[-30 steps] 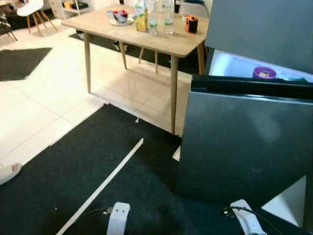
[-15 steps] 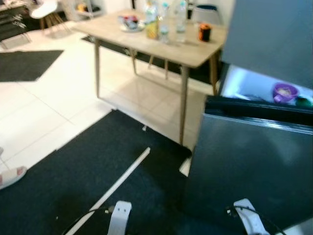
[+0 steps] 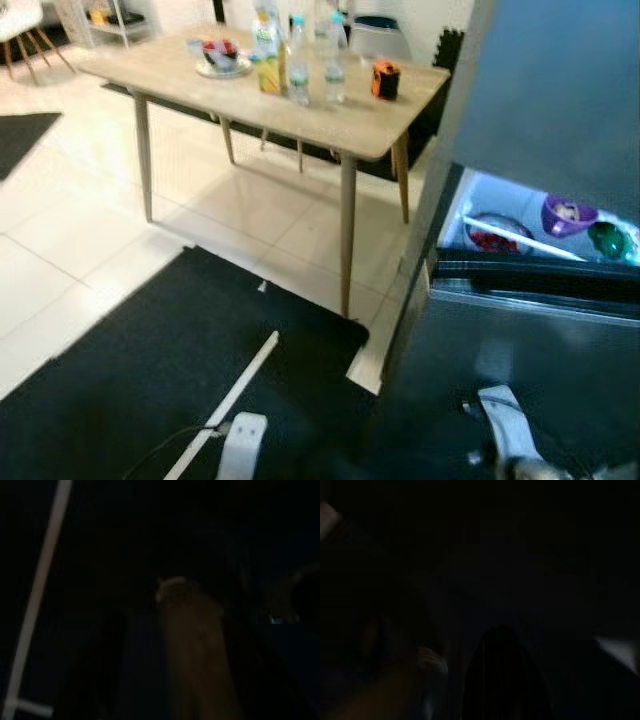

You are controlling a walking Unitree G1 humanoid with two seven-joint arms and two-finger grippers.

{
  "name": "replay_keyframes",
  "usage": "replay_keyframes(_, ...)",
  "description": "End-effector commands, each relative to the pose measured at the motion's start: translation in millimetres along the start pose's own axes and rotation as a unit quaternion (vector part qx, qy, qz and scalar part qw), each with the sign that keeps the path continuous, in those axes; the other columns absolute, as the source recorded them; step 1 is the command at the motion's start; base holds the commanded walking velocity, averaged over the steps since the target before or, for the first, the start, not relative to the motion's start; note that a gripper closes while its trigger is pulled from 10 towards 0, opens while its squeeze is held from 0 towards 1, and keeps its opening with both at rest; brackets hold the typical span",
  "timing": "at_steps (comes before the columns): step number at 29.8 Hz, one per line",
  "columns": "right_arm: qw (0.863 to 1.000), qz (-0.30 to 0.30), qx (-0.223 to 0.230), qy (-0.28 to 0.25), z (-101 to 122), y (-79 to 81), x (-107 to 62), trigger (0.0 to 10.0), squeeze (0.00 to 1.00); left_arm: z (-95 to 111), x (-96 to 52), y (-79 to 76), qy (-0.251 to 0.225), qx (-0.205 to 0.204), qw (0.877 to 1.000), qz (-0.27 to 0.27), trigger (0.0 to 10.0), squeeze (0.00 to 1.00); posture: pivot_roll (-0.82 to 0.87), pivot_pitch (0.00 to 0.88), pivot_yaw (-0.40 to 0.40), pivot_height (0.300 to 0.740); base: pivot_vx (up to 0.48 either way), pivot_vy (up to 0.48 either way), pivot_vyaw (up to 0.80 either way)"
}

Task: Restocking fridge

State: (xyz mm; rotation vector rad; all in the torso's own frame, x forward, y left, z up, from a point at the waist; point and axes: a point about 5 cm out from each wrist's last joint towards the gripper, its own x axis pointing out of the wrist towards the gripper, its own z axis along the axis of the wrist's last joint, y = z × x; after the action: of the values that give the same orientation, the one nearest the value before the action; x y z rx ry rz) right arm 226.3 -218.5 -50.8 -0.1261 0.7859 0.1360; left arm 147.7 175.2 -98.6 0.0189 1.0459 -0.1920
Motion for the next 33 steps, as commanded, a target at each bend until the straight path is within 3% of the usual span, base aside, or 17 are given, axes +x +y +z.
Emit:
replay_keyframes(1,0.996,-0.017,0.016,-0.082,38.5,-14.6,1.6,10.0,0.00,-8.7,-1.2,-0.8,0.016,0.001,1.000,0.000,10.0,0.00,-0.05,0.016,-0.003,0.740,0.000,0.000,0.00)
replay_keyframes(3,0.995,-0.020,0.018,-0.098,46.8,-16.7,1.8,10.0,0.00,-8.6,-1.3,-0.7,0.016,0.001,1.000,0.000,10.0,0.00,-0.05,0.017,-0.003,0.740,0.000,0.000,0.00)
replay_keyframes(6,0.985,-0.037,0.009,-0.167,91.5,-24.6,1.9,10.0,0.00,-8.8,-1.5,0.0,0.015,-0.002,1.000,0.001,10.0,0.00,-0.05,0.021,-0.005,0.740,0.000,0.000,0.00)
replay_keyframes(8,0.983,-0.042,0.005,-0.181,101.2,-25.9,1.5,10.0,0.00,-8.9,-1.6,0.2,0.015,-0.002,1.000,0.001,10.0,0.00,-0.05,0.021,-0.005,0.740,0.000,0.000,0.00)
replay_keyframes(9,0.975,-0.058,-0.006,-0.217,127.8,-28.2,-0.4,10.0,0.00,-9.1,-1.7,0.4,0.015,-0.003,1.000,0.001,10.0,0.00,-0.04,0.021,-0.007,0.740,0.000,0.000,0.00)
replay_keyframes(11,0.965,-0.057,-0.003,-0.254,152.2,-28.1,-3.4,10.0,0.00,-9.4,-1.8,0.4,0.014,-0.004,1.000,0.001,10.0,0.00,-0.04,0.021,-0.011,0.740,0.000,0.000,0.00)
replay_keyframes(16,0.956,-0.042,-0.019,-0.289,175.1,-21.2,-6.0,10.0,0.00,-10.5,-1.8,-0.4,0.013,-0.011,1.000,0.003,10.0,0.00,-0.03,0.022,-0.018,0.740,0.000,0.000,0.00)
replay_keyframes(19,0.961,-0.022,-0.034,-0.274,166.9,-11.8,-1.9,10.0,0.00,-12.4,-2.0,-1.4,0.014,-0.014,1.000,0.004,10.0,0.00,-0.02,0.024,-0.026,0.740,0.000,0.000,0.00)
replay_keyframes(26,0.980,0.014,-0.044,-0.195,116.4,7.5,9.2,10.0,0.00,-19.2,-3.2,-3.4,0.020,-0.018,1.000,0.003,10.0,0.00,-0.02,0.030,-0.023,0.740,0.000,0.000,0.00)
replay_keyframes(28,0.980,0.014,-0.044,-0.195,116.4,7.5,9.2,10.0,0.00,-19.2,-3.2,-3.4,0.020,-0.018,1.000,0.003,10.0,0.00,-0.02,0.030,-0.023,0.740,0.000,0.000,0.00)
replay_keyframes(33,0.994,0.011,-0.042,-0.099,62.8,13.8,12.2,10.0,0.00,-22.5,-4.6,-1.1,0.024,-0.006,1.000,0.004,10.0,0.00,-0.03,0.046,-0.010,0.740,0.000,0.000,0.00)
